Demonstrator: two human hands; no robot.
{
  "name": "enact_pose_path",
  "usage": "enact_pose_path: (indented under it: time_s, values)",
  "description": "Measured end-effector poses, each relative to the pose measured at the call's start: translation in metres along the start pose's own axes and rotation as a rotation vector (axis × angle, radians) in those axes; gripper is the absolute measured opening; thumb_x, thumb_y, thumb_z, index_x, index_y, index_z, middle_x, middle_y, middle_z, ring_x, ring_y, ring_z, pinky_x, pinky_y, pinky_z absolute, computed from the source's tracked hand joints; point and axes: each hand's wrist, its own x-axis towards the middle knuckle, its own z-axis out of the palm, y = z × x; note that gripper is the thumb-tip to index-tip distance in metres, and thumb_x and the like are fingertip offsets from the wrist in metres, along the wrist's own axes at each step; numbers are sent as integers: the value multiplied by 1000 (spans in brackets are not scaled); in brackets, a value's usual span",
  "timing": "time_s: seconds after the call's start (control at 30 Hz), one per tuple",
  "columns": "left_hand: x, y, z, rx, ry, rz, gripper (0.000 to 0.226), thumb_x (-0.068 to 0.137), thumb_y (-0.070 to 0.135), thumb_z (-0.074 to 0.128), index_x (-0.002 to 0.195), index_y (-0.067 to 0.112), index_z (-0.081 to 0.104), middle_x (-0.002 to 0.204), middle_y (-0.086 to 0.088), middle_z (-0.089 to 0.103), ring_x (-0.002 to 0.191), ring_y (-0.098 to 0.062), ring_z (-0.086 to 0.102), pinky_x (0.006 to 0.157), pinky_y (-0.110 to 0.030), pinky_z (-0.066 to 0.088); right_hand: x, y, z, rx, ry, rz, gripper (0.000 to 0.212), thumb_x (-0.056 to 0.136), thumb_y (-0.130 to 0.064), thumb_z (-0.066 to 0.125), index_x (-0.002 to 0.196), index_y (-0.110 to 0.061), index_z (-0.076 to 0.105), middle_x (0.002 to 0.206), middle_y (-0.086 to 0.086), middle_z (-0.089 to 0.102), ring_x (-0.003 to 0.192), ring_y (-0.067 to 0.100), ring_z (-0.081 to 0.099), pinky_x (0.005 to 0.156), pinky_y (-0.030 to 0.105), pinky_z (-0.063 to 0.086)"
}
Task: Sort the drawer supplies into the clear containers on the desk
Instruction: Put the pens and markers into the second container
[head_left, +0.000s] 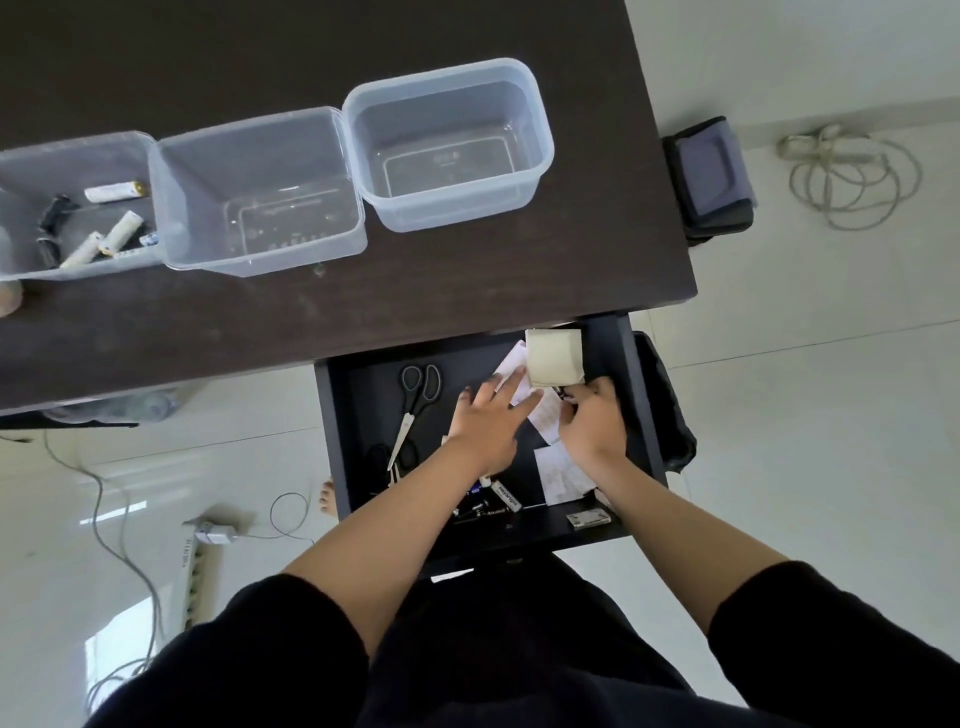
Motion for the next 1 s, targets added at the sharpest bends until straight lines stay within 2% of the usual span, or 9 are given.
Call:
enact_pose_path:
  time_s: [0.07, 0.2, 0.3, 0.47, 0.57, 0.7, 0.77, 0.87, 1.0]
  values:
    - [3, -2, 6, 67, -9, -8, 82, 89, 20, 51, 148, 37, -3, 157, 2, -19, 145, -27, -4, 116, -53, 14, 0, 1, 3, 48, 4, 19, 26, 89, -13, 51, 112, -10, 65, 118, 10, 48, 92, 30, 58, 79, 35, 50]
    - [-9, -14, 17, 148, -12, -26, 83, 88, 20, 52, 148, 34, -2, 157, 0, -21, 146, -27, -5, 114, -51, 21, 1, 0, 9, 84, 37, 82, 26, 88, -29, 61, 108, -14, 66, 117, 9, 48, 92, 29, 59, 75, 41, 53]
    - [-23, -28, 21, 135, -11, -74, 78, 89, 20, 50, 149, 32, 1, 157, -1, -20, 146, -27, -5, 113, -51, 23, 3, -1, 14, 99, 48, 102, 21, 87, -25, 63, 103, -12, 68, 116, 9, 48, 95, 30, 58, 77, 40, 53]
    - [-37, -41, 18, 144, 5, -138, 67, 94, 36, 44, 149, 30, 6, 159, -3, -15, 146, -29, -2, 115, -50, 19, -1, 1, 21, 119, 102, 82, 4, 81, -16, 63, 80, -14, 66, 107, 9, 50, 87, 34, 56, 76, 42, 50]
    - [-39, -45, 16, 109, 26, -179, 66, 94, 37, 44, 149, 29, 10, 159, -5, -14, 145, -31, 1, 116, -50, 18, -4, 4, 23, 110, 111, 80, 9, 82, -21, 63, 86, -13, 65, 109, 9, 50, 92, 33, 55, 81, 41, 48]
    - [-42, -47, 13, 63, 22, -174, 63, 92, 37, 46, 147, 26, 17, 159, -6, -13, 145, -32, 2, 111, -50, 28, -2, -3, 28, 97, 138, 155, 27, 80, -37, 69, 99, -17, 68, 114, 9, 51, 104, 31, 51, 91, 43, 38]
    - [-46, -49, 12, 34, 20, -158, 61, 91, 37, 47, 146, 26, 21, 159, -7, -11, 145, -32, 1, 111, -51, 28, 0, -11, 29, 148, 177, 209, 22, 82, -35, 68, 95, -17, 68, 112, 9, 51, 104, 33, 51, 92, 43, 36]
    - [-59, -51, 14, -50, 78, -132, 57, 91, 35, 48, 144, 25, 29, 158, -9, 2, 144, -31, 12, 112, -50, 29, 2, -16, 30, 158, 181, 205, 12, 85, -25, 64, 90, -14, 67, 110, 12, 51, 100, 37, 51, 91, 42, 36]
    - [-80, -62, 27, -261, 117, -213, 52, 88, 35, 56, 136, 22, 42, 145, -4, 30, 132, -27, 32, 102, -42, 41, 0, -11, 28, 75, 92, 47, 12, 83, -19, 65, 91, -10, 67, 107, 13, 53, 94, 37, 54, 88, 39, 38]
